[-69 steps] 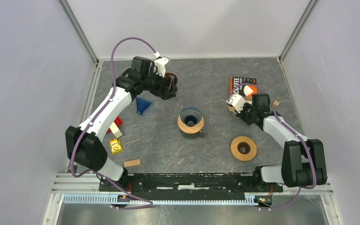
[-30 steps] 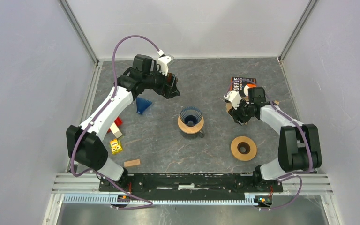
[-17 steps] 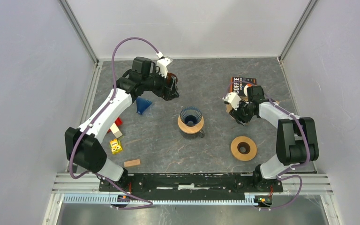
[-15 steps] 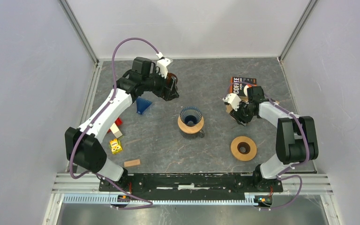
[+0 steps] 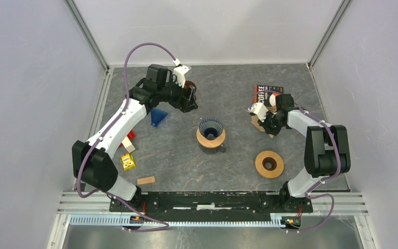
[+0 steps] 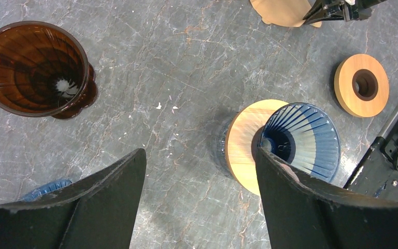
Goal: Place the coffee filter in the dripper
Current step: Pick up the coffee filter from the center of the board.
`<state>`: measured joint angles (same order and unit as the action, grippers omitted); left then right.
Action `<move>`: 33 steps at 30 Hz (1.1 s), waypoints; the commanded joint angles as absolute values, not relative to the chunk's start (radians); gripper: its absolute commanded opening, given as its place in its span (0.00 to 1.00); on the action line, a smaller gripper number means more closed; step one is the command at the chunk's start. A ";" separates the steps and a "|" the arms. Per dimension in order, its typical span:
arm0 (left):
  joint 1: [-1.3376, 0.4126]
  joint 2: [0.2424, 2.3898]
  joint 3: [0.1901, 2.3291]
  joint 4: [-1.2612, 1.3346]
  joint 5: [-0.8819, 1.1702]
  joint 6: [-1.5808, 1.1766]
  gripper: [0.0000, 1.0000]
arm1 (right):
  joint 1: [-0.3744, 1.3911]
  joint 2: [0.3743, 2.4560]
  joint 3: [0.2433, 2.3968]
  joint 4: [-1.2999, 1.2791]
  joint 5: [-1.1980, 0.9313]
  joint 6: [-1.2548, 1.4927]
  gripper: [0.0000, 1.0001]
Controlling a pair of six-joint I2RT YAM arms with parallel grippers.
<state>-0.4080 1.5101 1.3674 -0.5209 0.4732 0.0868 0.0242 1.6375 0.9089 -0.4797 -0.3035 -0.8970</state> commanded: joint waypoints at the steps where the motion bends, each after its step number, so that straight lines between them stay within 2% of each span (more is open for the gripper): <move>1: -0.412 1.465 1.377 -0.486 0.468 0.146 0.84 | 0.014 1.647 0.940 -0.516 -0.329 -0.920 0.08; 5: -0.412 1.471 1.388 -0.485 0.468 0.144 0.84 | 0.012 1.613 0.978 -0.548 -0.369 -0.917 0.01; 11: -0.412 1.477 1.416 -0.485 0.478 0.142 0.84 | 0.012 1.544 1.064 -0.635 -0.524 -0.915 0.00; 21: -0.445 1.456 1.508 -0.531 0.585 0.201 0.83 | 0.080 1.529 1.304 -0.825 -1.024 -0.887 0.00; 33: -0.691 1.394 1.600 -0.731 0.359 0.631 0.83 | 0.291 1.403 1.282 -0.503 -1.067 -0.615 0.00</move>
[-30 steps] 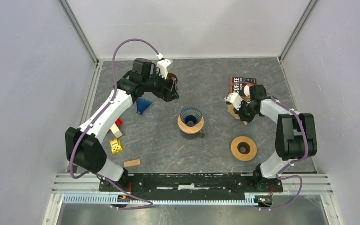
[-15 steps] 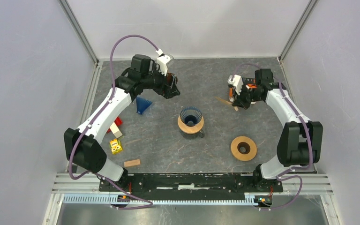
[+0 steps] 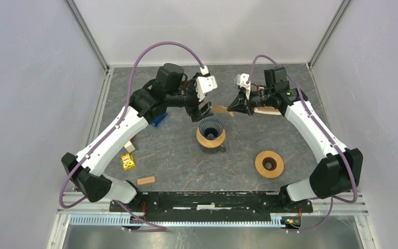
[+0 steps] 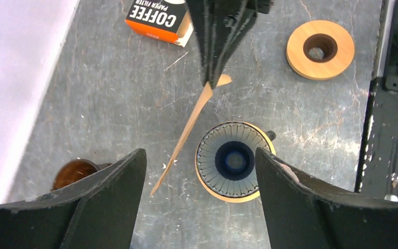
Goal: Place the coffee filter in the dripper
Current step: Pick up the coffee filter from the center of the board, then place the coffee filter in the coffee dripper.
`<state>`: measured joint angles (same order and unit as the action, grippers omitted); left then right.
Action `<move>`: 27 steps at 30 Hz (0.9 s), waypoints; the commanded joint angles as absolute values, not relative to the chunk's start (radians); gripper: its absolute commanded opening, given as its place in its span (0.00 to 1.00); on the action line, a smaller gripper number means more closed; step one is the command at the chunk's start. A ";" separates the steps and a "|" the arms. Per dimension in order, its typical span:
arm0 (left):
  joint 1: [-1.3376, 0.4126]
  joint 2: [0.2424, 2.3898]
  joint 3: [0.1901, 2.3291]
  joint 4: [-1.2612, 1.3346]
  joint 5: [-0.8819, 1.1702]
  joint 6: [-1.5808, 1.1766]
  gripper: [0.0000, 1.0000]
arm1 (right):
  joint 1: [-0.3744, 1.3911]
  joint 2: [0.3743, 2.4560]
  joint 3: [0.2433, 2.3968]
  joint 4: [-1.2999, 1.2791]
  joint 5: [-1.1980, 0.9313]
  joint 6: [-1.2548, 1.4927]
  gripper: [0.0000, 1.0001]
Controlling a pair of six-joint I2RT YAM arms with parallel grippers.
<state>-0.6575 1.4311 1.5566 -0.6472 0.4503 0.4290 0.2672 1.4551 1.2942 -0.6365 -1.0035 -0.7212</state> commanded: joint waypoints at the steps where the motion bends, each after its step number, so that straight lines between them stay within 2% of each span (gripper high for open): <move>1: -0.695 1.387 1.596 -0.741 0.346 0.650 0.81 | 0.299 1.398 1.278 -0.495 -1.071 -0.610 0.00; 9: -0.706 1.358 1.635 -0.851 0.300 0.752 0.63 | 0.330 1.380 1.238 -0.481 -1.122 -0.601 0.00; 15: -0.706 1.343 1.680 -0.973 0.315 0.792 0.65 | 0.351 1.319 1.160 -0.421 -1.059 -0.626 0.00; 19: -0.704 1.355 1.722 -0.968 0.267 0.582 0.67 | 0.396 1.228 1.065 -0.291 -0.870 -0.627 0.00; 24: -0.689 1.346 1.712 -0.766 0.147 0.173 0.68 | 0.404 1.213 1.038 -0.148 -0.685 -0.519 0.00; 27: -0.635 1.356 1.723 -0.681 0.143 -0.042 0.70 | 0.404 1.207 1.039 -0.073 -0.578 -0.426 0.00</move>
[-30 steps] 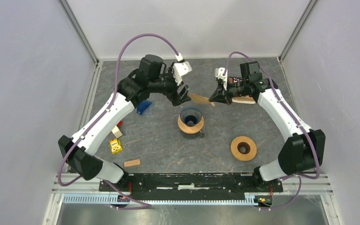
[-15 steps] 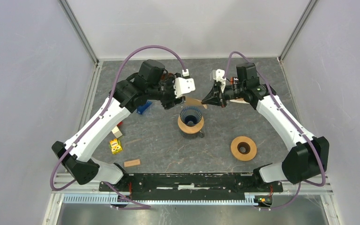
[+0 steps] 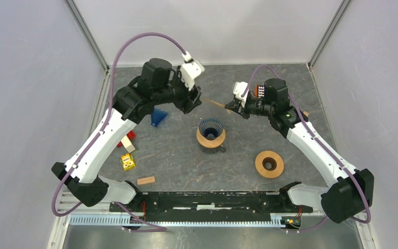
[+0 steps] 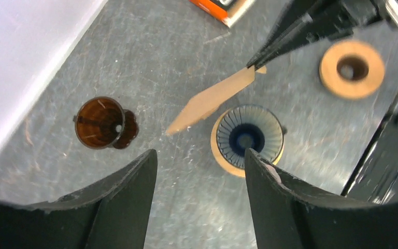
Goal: Place the coffee filter in the dripper
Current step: Place the coffee filter in the coffee dripper.
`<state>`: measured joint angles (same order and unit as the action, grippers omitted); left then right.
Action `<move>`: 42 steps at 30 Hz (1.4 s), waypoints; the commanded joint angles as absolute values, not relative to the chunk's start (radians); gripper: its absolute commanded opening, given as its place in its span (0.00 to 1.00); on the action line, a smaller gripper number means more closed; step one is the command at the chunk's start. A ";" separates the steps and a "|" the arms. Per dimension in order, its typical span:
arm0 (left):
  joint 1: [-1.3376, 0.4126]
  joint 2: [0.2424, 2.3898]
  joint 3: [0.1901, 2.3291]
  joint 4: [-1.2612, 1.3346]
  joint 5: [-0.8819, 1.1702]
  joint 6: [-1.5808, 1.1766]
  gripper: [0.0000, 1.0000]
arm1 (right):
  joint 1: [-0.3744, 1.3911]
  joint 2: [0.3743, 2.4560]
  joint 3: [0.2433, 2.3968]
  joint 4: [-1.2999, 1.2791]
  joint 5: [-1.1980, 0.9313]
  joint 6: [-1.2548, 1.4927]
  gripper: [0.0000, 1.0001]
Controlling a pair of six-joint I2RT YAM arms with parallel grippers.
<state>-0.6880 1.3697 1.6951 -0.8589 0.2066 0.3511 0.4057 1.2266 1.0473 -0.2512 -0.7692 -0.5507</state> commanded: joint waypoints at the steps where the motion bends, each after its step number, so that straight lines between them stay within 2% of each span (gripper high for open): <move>1: -0.614 1.370 1.730 -0.664 0.146 -0.099 0.70 | 0.406 1.204 1.041 -0.052 -0.541 -0.394 0.00; 7: -0.529 1.466 1.715 -0.564 0.207 -0.473 0.72 | 0.449 1.204 1.046 -0.008 -0.339 -0.321 0.00; 17: -0.522 1.631 1.762 -0.489 0.340 -0.750 0.71 | 0.506 1.237 1.062 -0.011 -0.221 -0.302 0.00; 23: -0.503 1.664 1.733 -0.434 0.415 -0.846 0.65 | 0.519 1.241 1.045 -0.007 -0.193 -0.316 0.00; 30: -0.489 1.676 1.690 -0.382 0.461 -0.891 0.45 | 0.523 1.242 1.034 -0.007 -0.181 -0.325 0.00; 42: -0.480 1.698 1.680 -0.367 0.466 -0.898 0.43 | 0.525 1.242 1.029 -0.007 -0.188 -0.328 0.00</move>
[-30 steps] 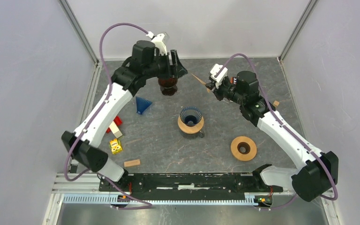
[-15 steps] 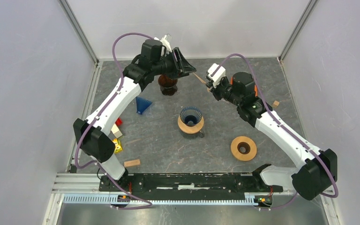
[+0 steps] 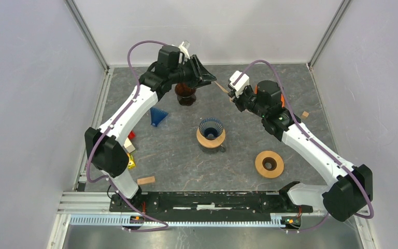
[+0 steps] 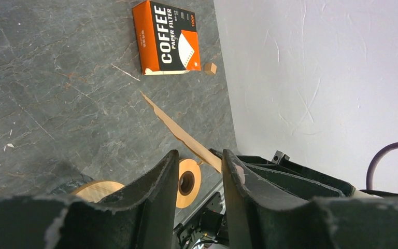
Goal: Place the coffee filter in the dripper
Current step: Place the coffee filter in the coffee dripper.
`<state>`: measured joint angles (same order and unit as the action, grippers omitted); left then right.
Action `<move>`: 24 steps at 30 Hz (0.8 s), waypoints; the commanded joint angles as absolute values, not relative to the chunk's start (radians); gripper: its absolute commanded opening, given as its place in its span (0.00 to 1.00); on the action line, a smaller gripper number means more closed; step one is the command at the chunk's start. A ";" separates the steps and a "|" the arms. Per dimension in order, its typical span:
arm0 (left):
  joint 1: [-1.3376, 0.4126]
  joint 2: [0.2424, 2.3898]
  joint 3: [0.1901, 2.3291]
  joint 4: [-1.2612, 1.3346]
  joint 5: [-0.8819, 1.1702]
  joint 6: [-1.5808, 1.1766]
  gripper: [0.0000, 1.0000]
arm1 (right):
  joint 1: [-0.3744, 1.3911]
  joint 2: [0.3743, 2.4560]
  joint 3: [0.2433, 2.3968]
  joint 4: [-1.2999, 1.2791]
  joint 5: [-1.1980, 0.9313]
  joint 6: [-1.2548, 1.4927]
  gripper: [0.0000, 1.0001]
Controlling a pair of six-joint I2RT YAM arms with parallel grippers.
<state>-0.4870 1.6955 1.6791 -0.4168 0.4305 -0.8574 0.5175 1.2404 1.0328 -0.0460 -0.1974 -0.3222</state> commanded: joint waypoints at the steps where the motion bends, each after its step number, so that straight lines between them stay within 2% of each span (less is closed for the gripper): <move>1: -0.480 1.698 1.679 -0.366 0.466 -0.899 0.42 | 0.524 1.243 1.028 -0.008 -0.188 -0.328 0.00; 12: -0.474 1.696 1.648 -0.342 0.483 -0.908 0.23 | 0.525 1.245 1.026 -0.008 -0.192 -0.333 0.00; 24: -0.464 1.677 1.631 -0.329 0.490 -0.909 0.21 | 0.525 1.244 1.023 -0.008 -0.194 -0.336 0.00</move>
<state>-0.4725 1.6958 1.6375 -0.3817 0.4576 -0.8700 0.5201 1.2430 1.0222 -0.0452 -0.1974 -0.3298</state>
